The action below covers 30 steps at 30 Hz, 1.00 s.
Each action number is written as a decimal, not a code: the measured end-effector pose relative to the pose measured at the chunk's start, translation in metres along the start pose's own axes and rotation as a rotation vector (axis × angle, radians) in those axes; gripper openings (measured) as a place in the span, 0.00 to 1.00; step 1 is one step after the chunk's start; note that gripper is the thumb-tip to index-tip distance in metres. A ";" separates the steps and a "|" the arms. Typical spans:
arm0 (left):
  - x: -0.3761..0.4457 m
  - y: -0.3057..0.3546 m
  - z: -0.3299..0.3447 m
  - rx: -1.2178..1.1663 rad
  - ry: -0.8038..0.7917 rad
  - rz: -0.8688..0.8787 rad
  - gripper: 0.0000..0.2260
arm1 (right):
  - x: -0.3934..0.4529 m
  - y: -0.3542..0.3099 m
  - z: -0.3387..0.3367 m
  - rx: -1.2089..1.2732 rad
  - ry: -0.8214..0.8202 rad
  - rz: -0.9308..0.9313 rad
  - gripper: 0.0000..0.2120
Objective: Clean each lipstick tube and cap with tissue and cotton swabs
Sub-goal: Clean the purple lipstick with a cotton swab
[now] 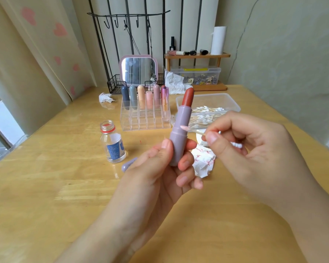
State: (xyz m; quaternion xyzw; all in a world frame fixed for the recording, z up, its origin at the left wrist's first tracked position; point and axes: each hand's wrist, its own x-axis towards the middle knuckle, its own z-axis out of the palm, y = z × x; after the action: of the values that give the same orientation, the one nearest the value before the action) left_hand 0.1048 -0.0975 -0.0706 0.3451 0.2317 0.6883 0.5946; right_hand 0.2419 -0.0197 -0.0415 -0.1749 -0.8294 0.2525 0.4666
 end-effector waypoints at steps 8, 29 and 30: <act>-0.002 0.001 0.002 0.059 0.056 0.054 0.08 | 0.000 0.000 0.002 -0.029 0.019 0.003 0.08; -0.004 0.006 0.001 -0.098 -0.005 -0.089 0.16 | 0.002 0.005 -0.001 0.085 -0.024 0.022 0.08; -0.003 0.007 -0.001 -0.138 -0.038 -0.115 0.16 | 0.001 0.005 -0.002 0.103 -0.039 0.027 0.08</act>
State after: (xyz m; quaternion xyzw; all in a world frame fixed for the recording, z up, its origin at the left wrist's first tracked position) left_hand 0.1002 -0.1020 -0.0669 0.3023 0.1919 0.6607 0.6597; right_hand 0.2432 -0.0146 -0.0426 -0.1571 -0.8218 0.3046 0.4552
